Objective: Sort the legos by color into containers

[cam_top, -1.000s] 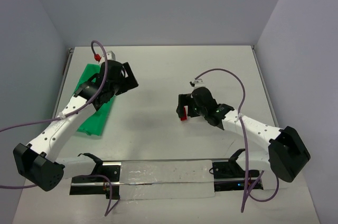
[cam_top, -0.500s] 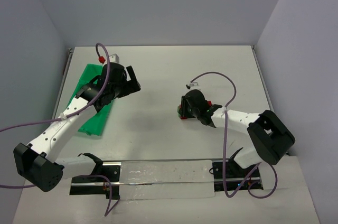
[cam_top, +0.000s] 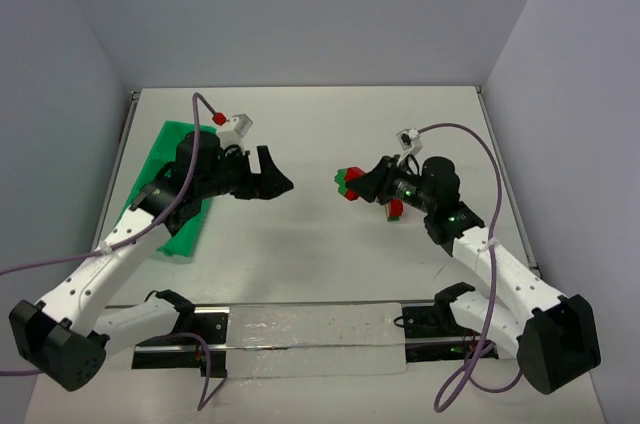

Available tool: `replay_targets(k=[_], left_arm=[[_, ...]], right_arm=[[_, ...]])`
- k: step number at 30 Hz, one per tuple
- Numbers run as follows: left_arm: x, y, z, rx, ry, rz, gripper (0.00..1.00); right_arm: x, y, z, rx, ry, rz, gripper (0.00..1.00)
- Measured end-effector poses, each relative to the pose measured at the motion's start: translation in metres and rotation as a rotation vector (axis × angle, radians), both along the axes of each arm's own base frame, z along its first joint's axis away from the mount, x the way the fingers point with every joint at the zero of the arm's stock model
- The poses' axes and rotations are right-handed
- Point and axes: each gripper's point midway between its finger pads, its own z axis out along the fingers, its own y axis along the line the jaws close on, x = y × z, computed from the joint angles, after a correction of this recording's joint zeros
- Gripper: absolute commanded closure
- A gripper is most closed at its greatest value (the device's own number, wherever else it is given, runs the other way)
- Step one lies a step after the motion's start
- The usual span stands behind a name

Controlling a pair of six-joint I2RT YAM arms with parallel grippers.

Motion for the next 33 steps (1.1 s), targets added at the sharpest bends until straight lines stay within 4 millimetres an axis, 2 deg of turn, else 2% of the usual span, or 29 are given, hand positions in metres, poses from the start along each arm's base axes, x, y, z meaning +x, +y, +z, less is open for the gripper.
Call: replay_targets(k=[2,6,11,14,20,24,28,33], left_arm=[[-0.021,-0.010,0.010,-0.077,-0.027,-0.103,0.01],[-0.049,-0.026,0.039,-0.217,-0.112,-0.278,0.00],[-0.073,-0.039,0.059,-0.317,-0.159,-0.448,0.01],[-0.077,-0.045,0.060,-0.340,-0.153,-0.502,0.04],[-0.072,-0.058,0.042,-0.332,-0.088,-0.534,0.05],[-0.075,-0.063,0.041,-0.345,-0.087,-0.564,0.05],[-0.082,-0.068,0.045,-0.369,-0.104,-0.608,0.07],[-0.092,-0.072,0.041,-0.406,-0.096,-0.655,0.12]], right_arm=[[-0.007,-0.002,0.013,0.058,-0.022,0.056,1.00],[-0.041,0.014,0.031,0.139,-0.030,0.264,0.99],[-0.075,0.021,0.049,0.191,-0.047,0.449,0.99],[-0.089,0.022,0.058,0.203,-0.069,0.518,0.99],[-0.107,0.032,0.074,0.209,-0.105,0.610,0.99],[-0.117,0.039,0.081,0.209,-0.125,0.657,0.99],[-0.121,0.044,0.084,0.209,-0.127,0.684,0.99],[-0.118,0.048,0.079,0.208,-0.098,0.684,0.99]])
